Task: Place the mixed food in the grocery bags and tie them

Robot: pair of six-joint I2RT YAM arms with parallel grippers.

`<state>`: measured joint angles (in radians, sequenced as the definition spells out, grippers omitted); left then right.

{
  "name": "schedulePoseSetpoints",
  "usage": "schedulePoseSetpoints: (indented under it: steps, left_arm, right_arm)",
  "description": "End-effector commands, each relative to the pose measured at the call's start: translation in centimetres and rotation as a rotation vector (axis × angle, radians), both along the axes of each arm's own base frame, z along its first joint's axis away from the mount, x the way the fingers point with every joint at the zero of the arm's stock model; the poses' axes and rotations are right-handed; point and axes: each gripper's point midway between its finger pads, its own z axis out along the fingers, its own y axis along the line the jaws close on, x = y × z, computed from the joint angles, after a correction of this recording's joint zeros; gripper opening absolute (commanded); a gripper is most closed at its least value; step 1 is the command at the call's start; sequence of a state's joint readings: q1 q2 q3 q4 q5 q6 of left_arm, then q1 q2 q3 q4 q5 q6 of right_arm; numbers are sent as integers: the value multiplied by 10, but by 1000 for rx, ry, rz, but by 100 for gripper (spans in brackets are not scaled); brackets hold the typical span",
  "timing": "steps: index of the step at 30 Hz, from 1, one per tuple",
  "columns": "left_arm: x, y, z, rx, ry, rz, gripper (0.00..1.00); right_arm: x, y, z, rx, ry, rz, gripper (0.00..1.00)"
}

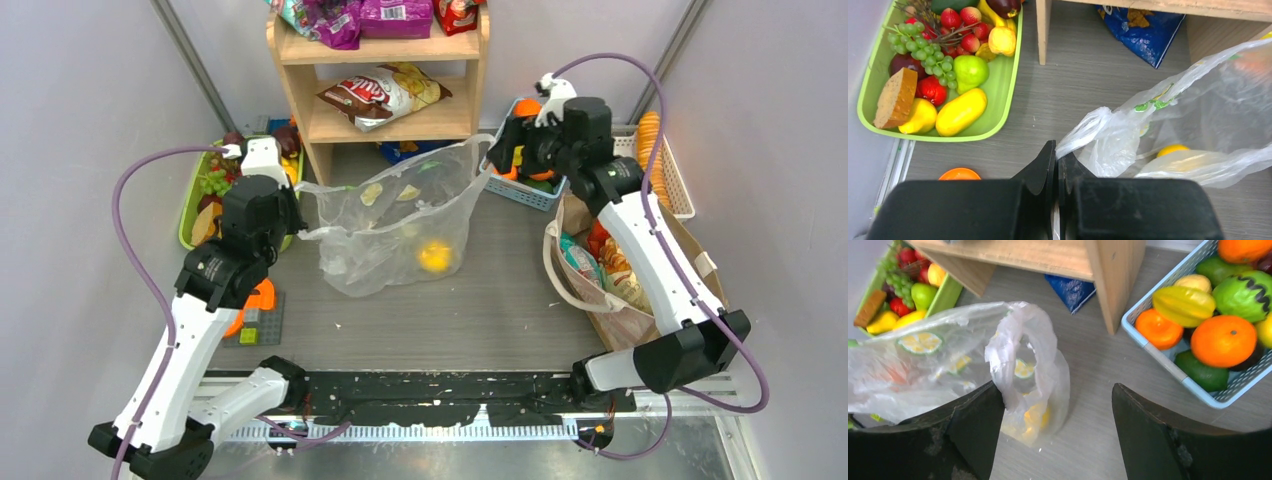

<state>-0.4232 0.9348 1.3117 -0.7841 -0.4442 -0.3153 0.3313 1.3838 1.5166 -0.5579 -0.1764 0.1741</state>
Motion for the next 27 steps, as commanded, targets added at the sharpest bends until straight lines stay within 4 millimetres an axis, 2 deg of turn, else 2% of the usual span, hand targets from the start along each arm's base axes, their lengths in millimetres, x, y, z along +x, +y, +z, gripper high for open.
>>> schedulePoseSetpoints:
  steps: [1, 2, 4, 7, 9, 10, 14, 17, 19, 21, 23, 27]
  left_arm:
    - [11, -2, 26, -66, -128, 22, 0]
    - [12, -2, 25, -65, -127, 20, 0]
    - [14, -4, 23, -62, -124, 11, 0]
    - [15, -5, 19, -52, -121, 5, 0]
    - [16, -4, 16, -40, -119, 8, 0]
    - [16, -2, 15, -27, -114, 18, 0]
    - [16, 10, 10, 30, -84, 67, 0]
    - [19, 1, 4, 13, -71, 34, 0]
    - [21, -2, 1, 4, -66, 22, 0]
    - [21, -1, 0, 10, -58, 29, 0]
    - [20, 1, 1, 13, -61, 38, 0]
    - [16, 1, 5, -15, -103, 31, 0]
  right_arm:
    - [20, -9, 39, 177, -77, 21, 85]
    - [30, -21, 36, 183, -71, -22, 87]
    - [41, -32, 34, 212, -52, -56, 88]
    - [53, -43, 35, 239, -45, -79, 88]
    - [56, -42, 37, 274, -42, -42, 88]
    - [52, -31, 42, 316, -41, 35, 88]
    - [39, -19, 52, 373, -48, 152, 88]
    - [17, -11, 63, 374, -68, 212, 87]
    - [7, -12, 70, 366, -90, 214, 87]
    - [5, -20, 74, 338, -107, 171, 87]
    - [14, -36, 73, 303, -107, 71, 87]
    - [44, -80, 52, 184, -57, -173, 87]
